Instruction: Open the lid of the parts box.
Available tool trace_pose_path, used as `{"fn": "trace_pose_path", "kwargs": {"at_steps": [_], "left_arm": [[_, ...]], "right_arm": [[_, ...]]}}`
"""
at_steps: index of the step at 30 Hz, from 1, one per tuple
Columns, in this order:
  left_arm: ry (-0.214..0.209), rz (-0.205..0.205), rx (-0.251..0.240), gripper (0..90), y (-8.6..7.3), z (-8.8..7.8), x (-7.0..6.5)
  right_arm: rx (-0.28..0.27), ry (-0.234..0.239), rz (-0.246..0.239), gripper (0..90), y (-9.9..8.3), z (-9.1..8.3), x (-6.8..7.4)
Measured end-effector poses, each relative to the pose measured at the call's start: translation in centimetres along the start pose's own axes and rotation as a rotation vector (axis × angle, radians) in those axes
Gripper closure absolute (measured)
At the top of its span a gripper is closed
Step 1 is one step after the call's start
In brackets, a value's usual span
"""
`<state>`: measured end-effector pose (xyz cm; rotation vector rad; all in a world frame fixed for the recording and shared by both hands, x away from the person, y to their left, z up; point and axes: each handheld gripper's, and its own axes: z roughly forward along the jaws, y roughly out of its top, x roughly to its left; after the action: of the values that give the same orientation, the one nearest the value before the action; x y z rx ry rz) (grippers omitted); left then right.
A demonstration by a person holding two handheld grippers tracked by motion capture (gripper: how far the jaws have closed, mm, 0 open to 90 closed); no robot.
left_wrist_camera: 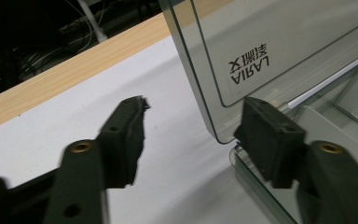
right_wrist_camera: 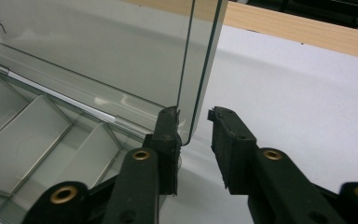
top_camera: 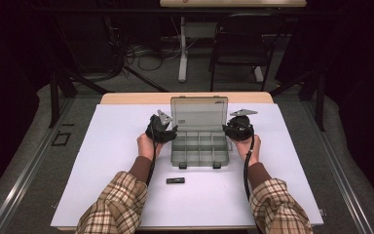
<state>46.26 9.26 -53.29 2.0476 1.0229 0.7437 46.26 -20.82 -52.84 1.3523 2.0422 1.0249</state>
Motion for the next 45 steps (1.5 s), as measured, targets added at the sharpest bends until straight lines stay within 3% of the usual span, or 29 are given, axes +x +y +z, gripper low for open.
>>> {"fn": "trace_pose_path", "kwargs": {"at_steps": [3, 7, 13, 20, 33, 36, 42, 45], "left_arm": [[-0.001, -0.014, -0.014, 28.0, 0.0, -0.3, 0.2], [-0.038, -0.003, -0.023, 17.2, -0.2, -1.2, 0.5], [-0.092, 0.017, -0.031, 11.4, -0.9, -2.7, 0.8], [-0.132, 0.013, -0.036, 5.4, -2.2, -4.5, 1.2], [-0.185, 0.034, -0.038, 0.1, -5.7, -7.9, 1.0], [-0.185, 0.05, -0.039, 0.0, -6.1, -8.5, 1.0], [-0.208, 0.036, -0.037, 0.0, -6.8, -9.6, 1.0], [-0.215, 0.05, -0.028, 0.0, -7.2, -9.8, 0.7]], "right_arm": [[-0.007, 0.005, 0.002, 63.0, 0.0, -0.2, -0.1], [-0.012, 0.045, 0.006, 50.2, -0.1, -0.8, -0.2], [-0.03, 0.085, 0.004, 28.6, -0.7, -2.2, -0.8], [-0.04, 0.14, -0.016, 15.8, -1.5, -3.9, -1.1], [-0.049, 0.234, -0.051, 9.1, -3.4, -6.9, -0.1], [-0.042, 0.248, -0.066, 7.7, -3.8, -7.5, 0.1], [-0.03, 0.272, -0.087, 5.5, -4.7, -8.6, 0.7], [-0.034, 0.289, -0.087, 4.5, -5.1, -9.4, 1.0]]}}
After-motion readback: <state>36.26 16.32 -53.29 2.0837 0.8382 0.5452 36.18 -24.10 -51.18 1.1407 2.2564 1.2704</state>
